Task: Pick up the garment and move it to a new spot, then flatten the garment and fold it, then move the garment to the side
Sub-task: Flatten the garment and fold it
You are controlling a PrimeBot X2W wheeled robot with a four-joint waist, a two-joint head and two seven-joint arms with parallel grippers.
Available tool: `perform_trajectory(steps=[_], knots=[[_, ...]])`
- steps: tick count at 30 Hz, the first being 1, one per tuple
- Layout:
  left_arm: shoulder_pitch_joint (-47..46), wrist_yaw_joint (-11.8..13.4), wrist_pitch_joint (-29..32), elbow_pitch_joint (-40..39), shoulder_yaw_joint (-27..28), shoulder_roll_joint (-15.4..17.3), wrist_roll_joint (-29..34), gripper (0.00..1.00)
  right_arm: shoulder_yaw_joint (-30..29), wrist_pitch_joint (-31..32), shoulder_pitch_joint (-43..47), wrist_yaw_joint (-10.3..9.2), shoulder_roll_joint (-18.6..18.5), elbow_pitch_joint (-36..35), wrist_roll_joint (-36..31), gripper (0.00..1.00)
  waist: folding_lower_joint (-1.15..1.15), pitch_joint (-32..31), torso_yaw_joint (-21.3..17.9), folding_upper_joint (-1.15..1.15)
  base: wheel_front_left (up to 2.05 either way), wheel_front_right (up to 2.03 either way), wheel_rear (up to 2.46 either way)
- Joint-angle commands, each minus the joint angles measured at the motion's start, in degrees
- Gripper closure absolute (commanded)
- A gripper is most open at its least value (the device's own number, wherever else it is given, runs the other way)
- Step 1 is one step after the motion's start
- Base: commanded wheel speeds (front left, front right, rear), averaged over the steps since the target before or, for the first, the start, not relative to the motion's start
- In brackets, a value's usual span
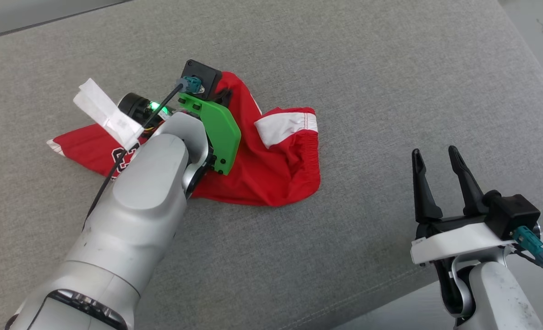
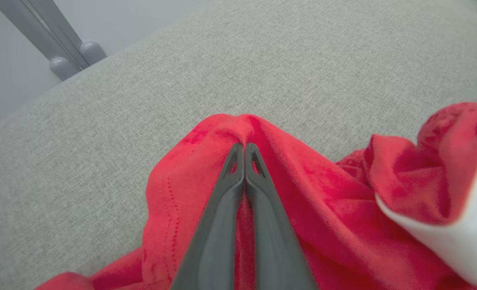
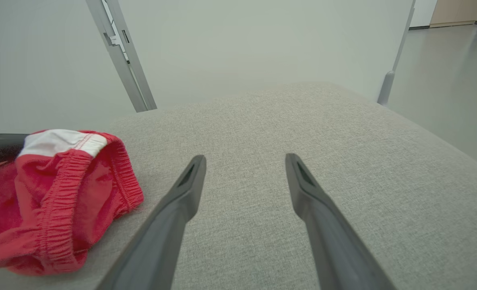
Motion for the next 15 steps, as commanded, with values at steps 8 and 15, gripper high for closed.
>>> perform_trajectory(steps=[8,15], knots=[[0.94,2.47,-14.77,-3.32,-0.77,0.42,-0.34,1.00,-1.77,-0.18,2.55,-0.02,-0.11,0.58,-2.21,0.00,0.00,-6.44,7.55,0.00,0.00,0.00,0.00],[11.19,5.54,-20.63,-11.58,1.24,3.27,-1.33,1.00,-3.34,-0.18,5.90,-0.02,-0.13,1.08,-3.60,0.00,0.00,-10.63,12.45,0.00,0.00,0.00,0.00]])
